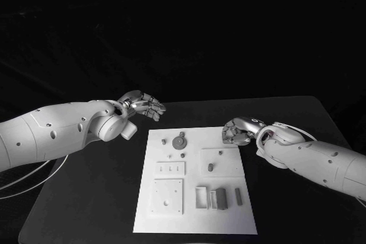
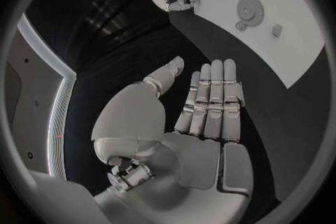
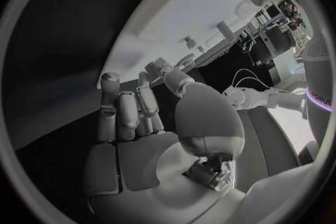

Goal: Assemble the parts on the task board

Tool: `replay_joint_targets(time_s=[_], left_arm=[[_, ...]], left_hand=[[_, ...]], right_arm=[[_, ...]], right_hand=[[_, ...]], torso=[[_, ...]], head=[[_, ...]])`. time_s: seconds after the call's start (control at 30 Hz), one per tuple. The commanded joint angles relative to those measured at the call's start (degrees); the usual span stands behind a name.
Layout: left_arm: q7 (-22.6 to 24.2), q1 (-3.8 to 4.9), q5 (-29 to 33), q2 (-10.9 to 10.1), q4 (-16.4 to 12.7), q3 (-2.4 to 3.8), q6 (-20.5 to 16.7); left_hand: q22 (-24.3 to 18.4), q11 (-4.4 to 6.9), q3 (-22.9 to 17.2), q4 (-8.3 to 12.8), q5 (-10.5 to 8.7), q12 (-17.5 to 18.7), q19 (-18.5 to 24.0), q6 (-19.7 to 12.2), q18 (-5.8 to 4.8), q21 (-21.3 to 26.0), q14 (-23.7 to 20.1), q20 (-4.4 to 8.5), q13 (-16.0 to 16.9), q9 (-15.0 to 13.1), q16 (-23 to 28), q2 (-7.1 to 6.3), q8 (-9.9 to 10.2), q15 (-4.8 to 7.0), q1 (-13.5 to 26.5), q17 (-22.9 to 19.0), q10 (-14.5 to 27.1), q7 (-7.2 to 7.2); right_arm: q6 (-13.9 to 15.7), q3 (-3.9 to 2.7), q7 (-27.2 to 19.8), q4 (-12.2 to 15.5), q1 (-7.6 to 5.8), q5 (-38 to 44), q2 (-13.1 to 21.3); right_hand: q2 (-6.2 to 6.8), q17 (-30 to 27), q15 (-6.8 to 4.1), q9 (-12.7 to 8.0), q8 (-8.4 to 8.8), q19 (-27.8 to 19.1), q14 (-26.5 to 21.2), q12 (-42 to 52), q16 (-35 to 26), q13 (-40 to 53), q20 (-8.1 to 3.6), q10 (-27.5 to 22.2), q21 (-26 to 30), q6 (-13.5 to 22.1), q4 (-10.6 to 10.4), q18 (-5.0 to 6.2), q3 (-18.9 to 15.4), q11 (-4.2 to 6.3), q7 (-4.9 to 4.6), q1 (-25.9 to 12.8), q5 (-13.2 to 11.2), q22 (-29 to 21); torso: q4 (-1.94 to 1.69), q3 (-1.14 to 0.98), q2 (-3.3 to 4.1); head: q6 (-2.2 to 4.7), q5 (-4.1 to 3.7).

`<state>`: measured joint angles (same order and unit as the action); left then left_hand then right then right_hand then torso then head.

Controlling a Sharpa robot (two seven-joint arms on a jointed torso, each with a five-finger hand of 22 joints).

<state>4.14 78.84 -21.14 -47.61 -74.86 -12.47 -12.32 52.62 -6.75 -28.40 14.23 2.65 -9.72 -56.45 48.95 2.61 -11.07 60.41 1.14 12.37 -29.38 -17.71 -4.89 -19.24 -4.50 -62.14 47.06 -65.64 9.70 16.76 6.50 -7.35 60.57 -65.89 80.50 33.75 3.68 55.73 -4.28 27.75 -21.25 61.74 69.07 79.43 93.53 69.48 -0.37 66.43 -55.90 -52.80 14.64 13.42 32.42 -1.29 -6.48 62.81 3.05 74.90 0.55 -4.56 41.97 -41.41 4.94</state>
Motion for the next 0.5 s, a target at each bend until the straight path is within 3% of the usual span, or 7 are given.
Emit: replay_joint_targets(time_s=[0.03,0.13,0.3,0.43,0.5], left_arm=[[-4.72,0.08,-6.64,0.39,-0.48,0.06,1.24],[-7.94,0.08,-9.82,1.13,-0.75,0.06,2.49],[-15.18,0.09,-10.87,2.86,-0.97,0.06,6.06],[-18.5,0.1,-9.89,4.46,-0.69,0.02,7.83],[-19.61,0.1,-9.89,5.16,-0.91,-0.02,7.74]], left_hand=[[0.18,0.17,0.89,-1.94,0.15,-0.36,-0.6,0.03,0.84,-0.22,0.72,0.1,0.17,0.16,-0.21,-0.51,0.27,0.2,3.05,0.38,-0.69,0.22],[0.68,1.03,2.29,-4.25,0.16,-1.23,-1.68,0.86,1.15,-0.81,2.14,0.76,0.83,0.14,-1.21,-1.39,0.08,1.0,6.55,1.56,-2.32,-0.17],[1.3,1.83,5.7,-8.03,0.15,-2.01,-2.66,1.89,1.31,-1.38,3.01,1.52,1.7,0.13,-2.21,-1.37,-0.06,1.8,13.33,3.3,-3.51,-0.73],[2.47,2.71,9.44,-10.14,0.13,-3.31,-3.43,2.06,1.67,-2.31,3.24,2.45,3.14,0.3,-4.18,-4.39,0.27,2.61,18.17,6.37,-4.57,-0.97],[6.66,3.99,10.09,-12.0,0.18,-7.69,-4.35,3.39,1.83,-5.75,2.43,3.86,6.78,-0.02,-10.39,-4.86,-0.08,3.92,18.19,11.34,-4.78,-1.66]], right_arm=[[0.19,-0.35,1.88,2.23,-0.89,-0.34,0.18],[-0.41,-0.6,2.92,4.58,-1.67,-0.12,0.43],[-3.36,-0.73,3.56,7.28,-2.54,0.14,0.08],[-4.57,-0.73,4.13,8.95,-2.83,0.52,-0.57],[-5.42,-0.73,4.12,9.34,-2.83,0.58,-1.18]], right_hand=[[0.2,0.01,-0.47,0.13,-0.28,-0.15,0.16,0.16,-0.18,-0.07,-0.21,-0.1,-0.24,-1.14,0.29,1.58,0.02,0.34,-0.69,-0.56,-0.25,0.9],[0.26,0.08,-0.51,0.16,-0.28,-0.13,0.21,0.16,-0.19,-0.1,-0.21,-0.12,-0.25,-1.19,0.26,1.58,-0.01,0.37,-0.66,-0.65,-0.25,0.89],[0.47,-0.08,-0.57,0.22,-0.29,-0.12,0.12,0.16,-0.18,-0.15,-0.22,-0.14,-0.25,-1.27,0.27,1.58,-0.05,0.42,-0.62,-0.74,-0.25,0.89],[0.56,-0.37,-0.59,0.25,-0.28,-0.14,-0.07,0.07,-0.17,-0.32,-0.22,-0.34,-0.23,-1.3,0.26,1.58,-0.07,0.44,-0.6,-0.81,-0.25,0.88],[0.59,-0.47,-0.6,0.26,-0.27,-0.16,-0.14,0.04,-0.17,-0.38,-0.22,-0.41,-0.23,-1.3,0.26,1.58,-0.07,0.45,-0.59,-0.83,-0.25,0.88]], torso=[[0.21,0.0,-0.1],[0.38,-0.03,-0.25],[0.87,0.11,-1.08],[1.18,0.21,-1.68],[1.41,0.3,-2.25]], head=[[0.4,0.07],[0.67,0.03],[0.93,0.53],[0.98,0.97],[1.07,1.32]])
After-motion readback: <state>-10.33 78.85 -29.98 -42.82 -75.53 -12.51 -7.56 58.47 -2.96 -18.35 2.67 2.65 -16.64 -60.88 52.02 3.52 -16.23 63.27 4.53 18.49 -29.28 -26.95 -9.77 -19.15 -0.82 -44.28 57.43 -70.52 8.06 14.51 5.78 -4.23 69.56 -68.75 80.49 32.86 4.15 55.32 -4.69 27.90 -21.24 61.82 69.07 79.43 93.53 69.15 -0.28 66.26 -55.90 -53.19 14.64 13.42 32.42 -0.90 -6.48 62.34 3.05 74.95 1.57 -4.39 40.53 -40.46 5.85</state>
